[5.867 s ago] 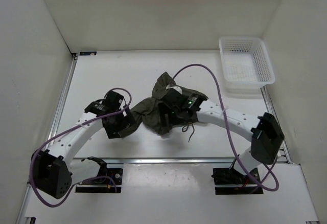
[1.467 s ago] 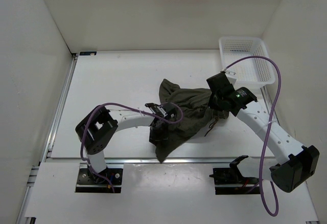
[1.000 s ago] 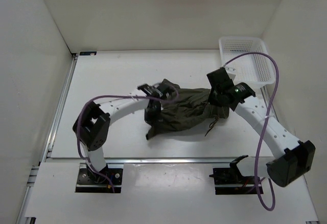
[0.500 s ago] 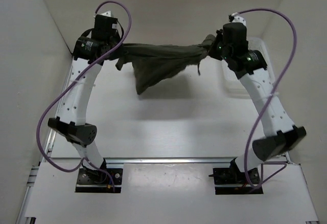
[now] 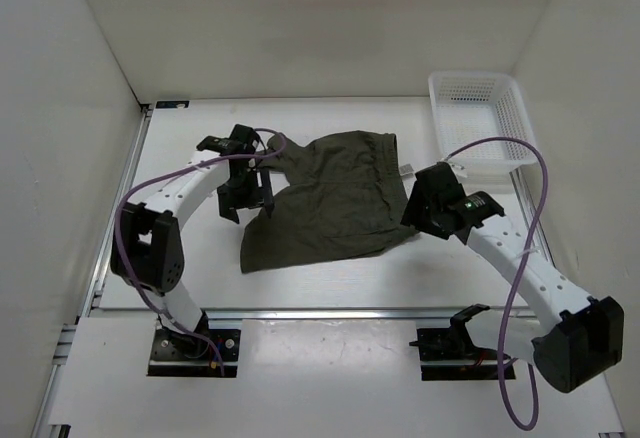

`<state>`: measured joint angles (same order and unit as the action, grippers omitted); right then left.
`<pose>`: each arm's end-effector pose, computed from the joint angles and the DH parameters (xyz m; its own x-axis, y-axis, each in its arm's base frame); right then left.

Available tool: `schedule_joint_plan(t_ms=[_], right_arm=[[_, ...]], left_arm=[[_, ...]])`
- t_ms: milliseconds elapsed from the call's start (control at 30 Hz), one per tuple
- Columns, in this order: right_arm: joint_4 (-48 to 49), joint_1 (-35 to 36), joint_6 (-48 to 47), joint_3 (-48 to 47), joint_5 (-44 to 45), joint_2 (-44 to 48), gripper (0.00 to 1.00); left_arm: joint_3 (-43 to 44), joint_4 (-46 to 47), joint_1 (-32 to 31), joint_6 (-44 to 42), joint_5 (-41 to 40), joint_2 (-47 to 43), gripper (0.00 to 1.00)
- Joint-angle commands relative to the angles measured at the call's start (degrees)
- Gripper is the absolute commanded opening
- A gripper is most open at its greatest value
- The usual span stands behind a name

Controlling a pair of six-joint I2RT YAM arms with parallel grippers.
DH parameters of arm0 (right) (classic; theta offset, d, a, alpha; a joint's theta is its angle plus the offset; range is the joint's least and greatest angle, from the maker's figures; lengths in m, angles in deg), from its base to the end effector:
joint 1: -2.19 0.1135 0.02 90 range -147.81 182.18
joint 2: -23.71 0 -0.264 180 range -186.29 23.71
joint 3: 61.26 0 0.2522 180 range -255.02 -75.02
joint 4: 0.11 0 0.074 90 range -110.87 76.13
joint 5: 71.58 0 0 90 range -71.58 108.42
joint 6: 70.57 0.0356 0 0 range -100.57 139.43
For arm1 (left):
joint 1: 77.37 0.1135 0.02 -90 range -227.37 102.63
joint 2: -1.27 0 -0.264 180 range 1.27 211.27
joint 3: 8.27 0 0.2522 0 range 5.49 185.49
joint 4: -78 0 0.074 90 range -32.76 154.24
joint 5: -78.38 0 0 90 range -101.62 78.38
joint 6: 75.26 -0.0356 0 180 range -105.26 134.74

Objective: Fold and stack the shorts
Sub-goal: Flatten the shorts out, then fold the shorts

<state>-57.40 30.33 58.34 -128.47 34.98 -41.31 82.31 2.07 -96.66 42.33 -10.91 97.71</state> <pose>0.2009 0.0959 0.2738 -0.7564 0.2782 -0.5920 0.2144 0.9605 0.1775 0.2982 -0.1049 0.2416 -0.9817 -0.1471 -0.1209 -0.1384 0.9874 -0.0770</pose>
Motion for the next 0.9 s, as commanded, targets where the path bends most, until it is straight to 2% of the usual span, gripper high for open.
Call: schedule_joint_plan(t_ms=[0, 33, 67, 100, 167, 233, 267, 300, 333, 367, 400, 433, 467, 500, 567, 600, 633, 700, 800, 833, 867], right_arm=[[-2.2, 0.1, 4.7, -3.1, 6.2, 6.2, 0.63], [-3.0, 0.1, 4.7, -3.2, 7.3, 7.3, 0.51], [-3.8, 0.1, 5.2, -3.2, 9.3, 8.4, 0.28], [-4.5, 0.1, 5.2, -3.2, 9.8, 10.6, 0.19], [-6.2, 0.1, 5.8, -0.7, 9.8, 12.8, 0.06], [-6.8, 0.1, 6.5, 1.2, 7.8, 15.3, 0.05], [-6.8, 0.1, 7.4, 3.4, 6.6, 16.0, 0.05], [-6.8, 0.1, 8.0, 4.5, 5.3, 16.6, 0.05], [-6.8, 0.1, 8.7, 5.5, 4.0, 16.6, 0.07], [-6.2, 0.1, 10.0, 7.6, 1.7, 16.6, 0.09], [-6.2, 0.1, 10.8, 8.4, 0.9, 16.6, 0.11], [-5.6, 0.1, 11.4, 9.1, 0.0, 16.6, 0.13], [-4.5, 0.1, 12.1, 10.4, -0.8, 16.6, 0.16], [-3.8, 0.1, 12.1, 10.4, -1.4, 16.6, 0.25], [-1.5, 0.1, 11.4, 11.2, -2.7, 16.1, 0.4], [-1.5, 0.1, 11.4, 11.2, -2.8, 15.1, 0.64], [-1.5, 0.1, 10.7, 11.2, -3.5, 14.3, 0.71], [-0.9, 0.1, 10.0, 10.7, -4.1, 11.8, 0.78], [3.8, -0.4, 7.8, 10.6, -6.4, 8.7, 0.85], [4.8, -0.5, 7.8, 10.1, -7.0, 6.7, 0.85], [5.5, -1.0, 7.8, 10.1, -8.3, 5.5, 0.86]], left_arm=[[3.4, 2.0, -0.2, 0.7, -0.8, -6.3, 0.87], [3.4, 2.0, -0.2, 1.4, -1.8, -8.6, 0.78], [1.4, 1.1, -0.2, 1.9, -3.4, -9.9, 0.64], [-0.2, 0.4, 0.3, 2.5, -3.4, -11.4, 0.42], [-7.0, 0.4, 0.9, 5.0, -3.4, -16.0, 0.28], [-12.7, 1.9, 0.9, 7.3, -0.9, -19.3, 0.28], [-15.8, 3.0, 0.9, 8.5, 1.1, -22.3, 0.35], [-21.7, 4.2, 0.9, 11.7, 4.8, -23.7, 0.46], [-24.5, 5.5, 0.9, 13.4, 6.5, -24.7, 0.53], [-27.1, 8.7, 0.9, 15.1, 8.1, -25.6, 0.69], [-31.2, 10.1, 0.9, 17.9, 10.8, -26.1, 0.78], [-32.5, 11.4, 0.9, 19.0, 11.6, -26.1, 0.81], [-33.4, 12.4, 0.9, 20.0, 11.6, -26.1, 0.97], [-34.0, 14.5, 0.9, 20.6, 11.6, -25.6, 0.99], [-34.0, 15.2, 0.9, 20.6, 9.8, -23.8, 0.99], [-34.0, 15.8, 0.9, 19.3, 9.8, -20.9, 0.99], [-34.0, 16.5, 0.9, 19.3, 9.3, -19.3, 0.99], [-33.4, 17.5, 0.9, 17.9, 8.8, -15.0, 0.97], [-30.6, 18.7, 0.4, 17.9, 6.8, -11.6, 0.86], [-28.9, 19.3, 0.4, 17.3, 5.2, -9.4, 0.81], [-28.0, 19.3, 0.4, 16.5, 4.3, -8.0, 0.68]])
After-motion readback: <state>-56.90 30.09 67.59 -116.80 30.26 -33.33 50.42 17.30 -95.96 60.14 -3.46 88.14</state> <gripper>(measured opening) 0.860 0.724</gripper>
